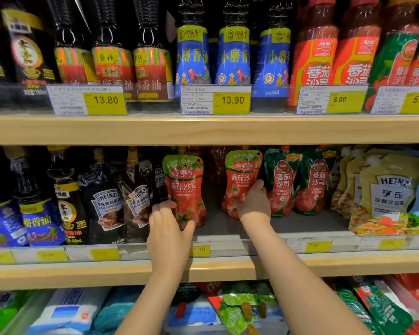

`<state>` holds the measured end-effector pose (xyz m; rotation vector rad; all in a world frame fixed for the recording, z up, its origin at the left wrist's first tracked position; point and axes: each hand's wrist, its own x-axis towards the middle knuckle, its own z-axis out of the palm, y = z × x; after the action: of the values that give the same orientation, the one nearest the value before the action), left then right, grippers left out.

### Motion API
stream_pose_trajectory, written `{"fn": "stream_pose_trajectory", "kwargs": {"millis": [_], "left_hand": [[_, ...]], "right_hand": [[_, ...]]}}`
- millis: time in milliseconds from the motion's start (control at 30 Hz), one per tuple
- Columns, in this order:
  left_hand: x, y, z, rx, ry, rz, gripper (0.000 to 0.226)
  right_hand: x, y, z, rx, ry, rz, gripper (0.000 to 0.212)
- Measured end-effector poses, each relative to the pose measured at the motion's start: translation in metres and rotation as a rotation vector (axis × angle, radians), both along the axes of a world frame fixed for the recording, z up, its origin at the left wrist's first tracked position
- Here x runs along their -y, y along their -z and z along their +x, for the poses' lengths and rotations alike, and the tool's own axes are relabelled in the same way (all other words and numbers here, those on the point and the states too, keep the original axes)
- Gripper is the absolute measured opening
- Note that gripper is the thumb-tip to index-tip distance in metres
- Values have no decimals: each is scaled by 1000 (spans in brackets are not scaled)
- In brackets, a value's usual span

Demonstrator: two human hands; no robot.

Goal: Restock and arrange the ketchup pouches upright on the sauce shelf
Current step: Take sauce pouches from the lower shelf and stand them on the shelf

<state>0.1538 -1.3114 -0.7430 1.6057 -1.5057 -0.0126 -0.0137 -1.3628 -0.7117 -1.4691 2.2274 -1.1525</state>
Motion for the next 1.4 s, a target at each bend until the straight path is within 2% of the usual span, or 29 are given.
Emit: {"fn": "stream_pose_trajectory", "kwargs": {"millis": [133,233,300,367,467,567,667,800,900,1067,1167,1300,1400], "left_hand": [[0,-1,-1,9,13,11,48],[-2,-3,0,-2,18,12,52],[-4,-4,0,-13,25,23,54],[-4,-7,-2,-21,21,66,61],[1,-15,-8,-64,1,136,81],[9,-18,-22,-75,-13,212,95],[25,-24,-35,-194,-67,276,107],[49,-32,-42,-104,-162,399,99],[62,-29,-46,-168,-160,364,90],[78,-25,-53,-155,-134,320,85],[84,-23,-56,-92,-154,309,82],[87,-22,-57,-13,-158,308,83],[81,-24,-56,-143,-111,329,90]], "right_hand": [[3,2,-1,0,-2,-14,80],[-8,-1,-8,70,-54,-46,89],[-27,1,-23,105,-120,-130,84],[-53,9,-43,5,-135,-221,60],[-81,24,-76,-281,-37,-233,35],[-88,31,-85,-491,-40,-183,29],[-89,35,-81,-547,-31,-184,25],[-88,37,-77,-578,-8,-210,17],[-86,39,-77,-607,9,-225,17],[-82,43,-76,-677,46,-233,28],[-81,43,-75,-704,56,-248,28],[-80,46,-76,-716,65,-264,40],[-82,43,-76,-690,51,-231,39]]}}
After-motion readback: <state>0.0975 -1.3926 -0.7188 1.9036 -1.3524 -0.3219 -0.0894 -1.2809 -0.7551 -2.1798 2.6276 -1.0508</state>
